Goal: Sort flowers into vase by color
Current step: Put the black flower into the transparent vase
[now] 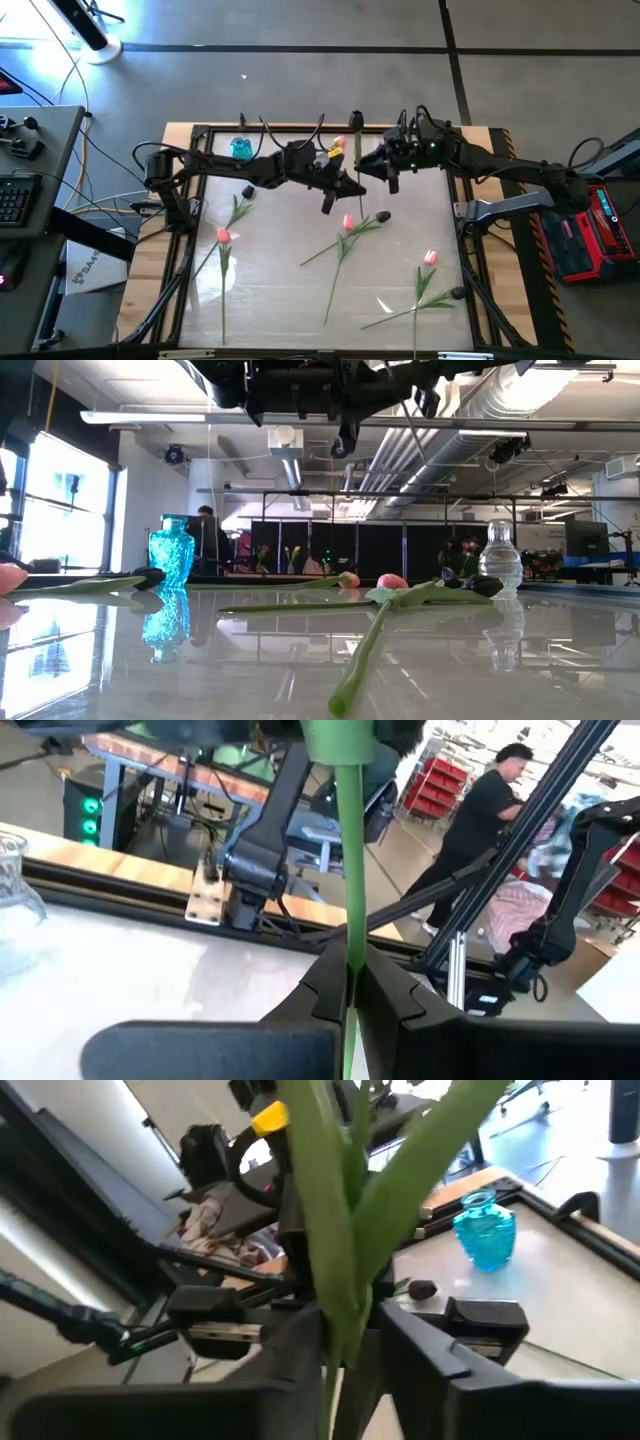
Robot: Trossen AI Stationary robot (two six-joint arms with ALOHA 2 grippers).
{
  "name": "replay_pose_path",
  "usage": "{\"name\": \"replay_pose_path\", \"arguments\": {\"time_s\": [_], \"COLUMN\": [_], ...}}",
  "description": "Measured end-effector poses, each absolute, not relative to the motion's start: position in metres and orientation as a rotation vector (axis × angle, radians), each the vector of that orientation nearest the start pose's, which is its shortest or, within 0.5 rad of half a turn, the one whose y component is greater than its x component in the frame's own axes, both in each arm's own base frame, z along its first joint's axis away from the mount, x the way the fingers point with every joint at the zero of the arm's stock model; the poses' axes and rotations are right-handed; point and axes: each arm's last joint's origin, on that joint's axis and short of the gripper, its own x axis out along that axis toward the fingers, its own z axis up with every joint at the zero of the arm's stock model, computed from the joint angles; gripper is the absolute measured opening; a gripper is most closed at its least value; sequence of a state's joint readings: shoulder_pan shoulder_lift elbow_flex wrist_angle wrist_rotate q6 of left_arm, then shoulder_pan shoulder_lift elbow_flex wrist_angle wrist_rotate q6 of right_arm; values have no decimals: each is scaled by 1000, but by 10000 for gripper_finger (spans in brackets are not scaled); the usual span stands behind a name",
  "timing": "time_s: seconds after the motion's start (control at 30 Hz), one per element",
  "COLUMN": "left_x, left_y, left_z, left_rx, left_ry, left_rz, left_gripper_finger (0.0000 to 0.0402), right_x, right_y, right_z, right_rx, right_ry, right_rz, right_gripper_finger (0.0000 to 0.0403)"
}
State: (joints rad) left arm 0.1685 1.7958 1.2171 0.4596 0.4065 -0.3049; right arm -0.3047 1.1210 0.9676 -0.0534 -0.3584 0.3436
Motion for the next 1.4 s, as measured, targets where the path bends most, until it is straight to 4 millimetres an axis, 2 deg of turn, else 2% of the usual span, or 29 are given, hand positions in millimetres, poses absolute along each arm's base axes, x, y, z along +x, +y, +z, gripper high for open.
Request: {"name": "replay_pose_path", "arguments": {"time_s": [0.07, 0.13, 0.33, 0.53, 0.8, 1.2, 1.4], "left_x": [406, 406, 406, 402, 396, 376, 373], "left_y": [57, 57, 62, 66, 67, 76, 80], "left_z": [265, 263, 262, 260, 267, 285, 287], "left_rx": [-347, -361, -461, -485, -456, -399, -393], "left_ry": [164, 178, 192, 239, 257, 305, 308], "left_rz": [-217, -212, -122, -81, -74, -42, -33], "left_gripper_finger": [1, 0, 10, 44, 56, 56, 56], "right_x": [241, 241, 238, 213, 178, 144, 135], "right_y": [-64, -63, -62, -52, -32, -11, -10], "right_z": [343, 343, 344, 353, 357, 366, 366], "right_rx": [413, 410, 413, 357, 269, 102, 11], "right_ry": [212, 218, 223, 238, 287, 165, 129], "right_rz": [49, 81, 52, -45, -347, -906, -1157], "right_gripper_finger": [34, 11, 4, 2, 0, 0, 0]}}
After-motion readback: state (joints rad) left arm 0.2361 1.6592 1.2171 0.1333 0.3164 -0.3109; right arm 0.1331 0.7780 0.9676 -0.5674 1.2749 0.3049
